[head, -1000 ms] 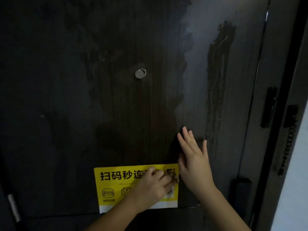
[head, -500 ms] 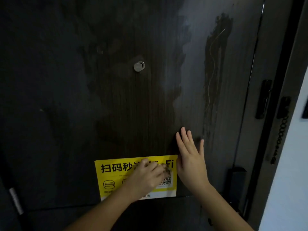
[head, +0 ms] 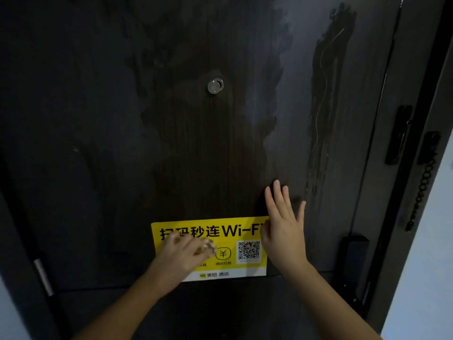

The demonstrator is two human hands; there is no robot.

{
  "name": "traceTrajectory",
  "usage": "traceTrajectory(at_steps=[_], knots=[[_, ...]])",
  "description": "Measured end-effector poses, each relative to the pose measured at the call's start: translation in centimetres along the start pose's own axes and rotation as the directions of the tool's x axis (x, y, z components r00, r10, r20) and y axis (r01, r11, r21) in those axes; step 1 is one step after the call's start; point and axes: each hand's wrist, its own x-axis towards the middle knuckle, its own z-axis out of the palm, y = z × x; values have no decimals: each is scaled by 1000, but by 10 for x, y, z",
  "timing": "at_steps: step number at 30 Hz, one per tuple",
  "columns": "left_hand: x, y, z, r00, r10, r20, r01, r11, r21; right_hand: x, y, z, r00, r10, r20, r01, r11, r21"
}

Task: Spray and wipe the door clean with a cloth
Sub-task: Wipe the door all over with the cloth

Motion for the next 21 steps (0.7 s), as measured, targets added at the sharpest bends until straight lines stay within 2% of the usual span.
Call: traceTrajectory(at_steps=[2, 4, 7, 8, 9, 10, 12, 14, 15, 16, 17, 20, 21], knots=[[-14, -2, -3, 980, -187, -59, 187, 982, -5, 0, -2, 1, 1000, 9, -8, -9, 1000, 5], [-21, 2, -4, 906, -417, -71, 413, 908, -62, -1, -5, 1, 1000, 21, -10, -21, 1000, 15], [-19, 19, -3, 649, -757, -77, 727, 647, -231, -2, -6, 2, 1000, 28, -3, -28, 1000, 9], [-14, 26, -3, 568, -821, -58, 777, 558, -292, -2, -6, 1, 1000, 31, 0, -31, 999, 9], [-7, 33, -4, 528, -848, -33, 794, 507, -334, -2, -7, 1, 999, 36, 2, -36, 999, 12], [2, 39, -5, 546, -838, -26, 782, 520, -345, -2, -8, 0, 999, 40, 4, -40, 999, 17], [25, 51, -7, 688, -723, -64, 668, 665, -333, -2, -8, -2, 999, 40, 8, -40, 999, 19], [52, 54, -13, 811, -558, -176, 497, 815, -298, -2, -7, -4, 999, 32, 9, -32, 999, 8], [64, 50, -19, 833, -502, -230, 441, 856, -271, -2, -5, -5, 1000, 28, 8, -28, 1000, 6], [74, 42, -26, 825, -494, -276, 433, 865, -253, -3, -4, -7, 1000, 25, 6, -25, 1000, 11], [80, 31, -33, 783, -543, -303, 478, 837, -265, -2, -3, -10, 1000, 24, -3, -24, 999, 25], [88, 7, -48, 549, -765, -337, 660, 644, -387, 2, 0, -18, 999, 34, -35, -31, 998, 61], [91, 9, -48, 552, -757, -351, 656, 654, -377, 4, 0, -20, 999, 30, -40, -28, 998, 62]])
